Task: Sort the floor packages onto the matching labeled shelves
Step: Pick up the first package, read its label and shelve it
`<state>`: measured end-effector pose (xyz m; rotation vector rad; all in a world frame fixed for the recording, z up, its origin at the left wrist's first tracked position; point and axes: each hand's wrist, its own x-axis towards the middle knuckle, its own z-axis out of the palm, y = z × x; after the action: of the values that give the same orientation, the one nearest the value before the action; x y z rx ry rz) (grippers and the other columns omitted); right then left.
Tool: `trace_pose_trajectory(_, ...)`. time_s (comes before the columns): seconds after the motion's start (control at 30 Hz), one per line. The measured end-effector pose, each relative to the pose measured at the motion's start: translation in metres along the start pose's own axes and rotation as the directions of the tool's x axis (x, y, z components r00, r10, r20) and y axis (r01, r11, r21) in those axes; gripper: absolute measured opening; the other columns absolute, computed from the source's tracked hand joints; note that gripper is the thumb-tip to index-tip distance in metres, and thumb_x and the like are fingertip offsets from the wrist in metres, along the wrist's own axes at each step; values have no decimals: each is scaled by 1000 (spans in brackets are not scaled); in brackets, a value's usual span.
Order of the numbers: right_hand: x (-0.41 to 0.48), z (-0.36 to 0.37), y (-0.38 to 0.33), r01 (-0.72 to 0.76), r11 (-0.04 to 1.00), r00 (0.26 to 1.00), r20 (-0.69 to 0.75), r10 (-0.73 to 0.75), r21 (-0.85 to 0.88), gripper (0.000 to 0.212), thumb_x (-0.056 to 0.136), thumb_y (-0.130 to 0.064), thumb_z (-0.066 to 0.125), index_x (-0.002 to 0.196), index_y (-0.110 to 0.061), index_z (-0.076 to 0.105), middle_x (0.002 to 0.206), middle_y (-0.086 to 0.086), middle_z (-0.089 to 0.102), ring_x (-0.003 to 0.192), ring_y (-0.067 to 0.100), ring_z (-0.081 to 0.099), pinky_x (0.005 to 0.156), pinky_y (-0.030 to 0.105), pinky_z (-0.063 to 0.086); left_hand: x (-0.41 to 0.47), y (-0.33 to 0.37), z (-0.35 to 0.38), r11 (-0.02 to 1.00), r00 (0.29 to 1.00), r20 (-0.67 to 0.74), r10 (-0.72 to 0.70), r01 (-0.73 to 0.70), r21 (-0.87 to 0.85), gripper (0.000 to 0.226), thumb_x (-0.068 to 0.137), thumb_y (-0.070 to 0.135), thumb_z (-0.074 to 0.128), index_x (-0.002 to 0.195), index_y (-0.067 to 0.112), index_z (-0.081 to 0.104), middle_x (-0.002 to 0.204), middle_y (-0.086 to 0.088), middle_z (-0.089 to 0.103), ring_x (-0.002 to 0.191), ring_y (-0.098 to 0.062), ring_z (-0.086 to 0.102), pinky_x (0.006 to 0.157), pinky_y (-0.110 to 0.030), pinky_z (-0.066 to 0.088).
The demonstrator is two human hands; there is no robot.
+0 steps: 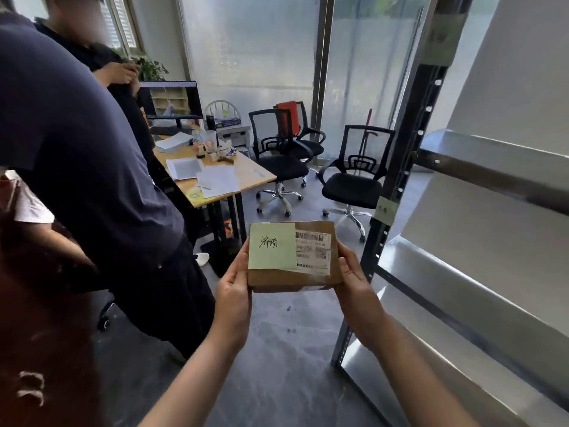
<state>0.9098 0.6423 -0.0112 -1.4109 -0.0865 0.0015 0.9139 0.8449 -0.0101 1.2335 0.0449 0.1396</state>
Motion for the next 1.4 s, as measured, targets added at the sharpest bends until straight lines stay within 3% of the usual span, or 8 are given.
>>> trace_pose_trajectory(0.17,3,1,10,-14,1000,996,-92,13,-6,41,110,-22,29,147,-31,43,140,2,60,130,16,57,117,44,37,22,-12,-3,998,996,57,-65,66,-18,33,108,25,39,128,35,62,123,10,73,124,-12,63,101,-30,46)
trace_pose_trajectory(0.57,42,-41,12,-19,999,965,-259,25,26,38,109,-26,30,140,-37,50,128,-3,68,125,16,60,111,39,43,82,-48,42,991,974,190,-122,108,86,32,106,30,43,121,46,66,128,6,71,126,-15,60,107,-36,44)
trace_pose_trajectory(0.83,101,-77,17,-1,1000,944,-329,6,16,38,109,-28,32,139,-42,51,129,-9,68,123,9,61,111,37,42,154,-60,82,982,948,258,-185,166,95,32,108,17,40,134,21,59,128,-7,69,119,-23,63,94,-33,49)
trace_pose_trajectory(1.0,114,-104,21,-7,996,923,-383,40,87,36,109,-26,33,139,-34,52,128,-5,69,119,9,64,93,26,51,180,-79,114,963,920,288,-267,241,122,32,107,14,40,129,19,62,120,-8,73,102,-13,68,86,-29,51)
trace_pose_trajectory(1.1,117,-123,27,-16,994,903,-426,61,108,34,108,-24,35,137,-28,53,127,-3,69,119,10,64,86,19,53,189,-98,131,953,903,307,-301,271,138,33,106,13,40,129,19,63,120,-7,73,109,-18,66,95,-35,50)
trace_pose_trajectory(1.27,112,-145,44,-44,986,868,-483,119,164,33,106,-18,39,135,-19,54,132,5,67,128,20,58,105,32,46,196,-126,143,933,873,332,-357,316,173,35,106,11,39,128,19,64,120,-8,74,115,-23,64,103,-41,46)
trace_pose_trajectory(1.33,110,-150,54,-46,981,854,-502,136,187,32,105,-15,42,134,-17,56,132,8,66,129,25,57,103,35,46,196,-133,141,918,854,341,-392,340,205,35,105,11,39,127,20,64,119,-8,74,110,-22,65,97,-37,50)
trace_pose_trajectory(1.4,107,-152,62,-52,975,839,-520,160,215,32,104,-13,44,133,-16,57,130,10,67,129,27,57,100,35,46,200,-140,140,904,838,350,-419,348,249,35,104,11,40,127,21,65,118,-8,74,99,-18,66,76,-25,52)
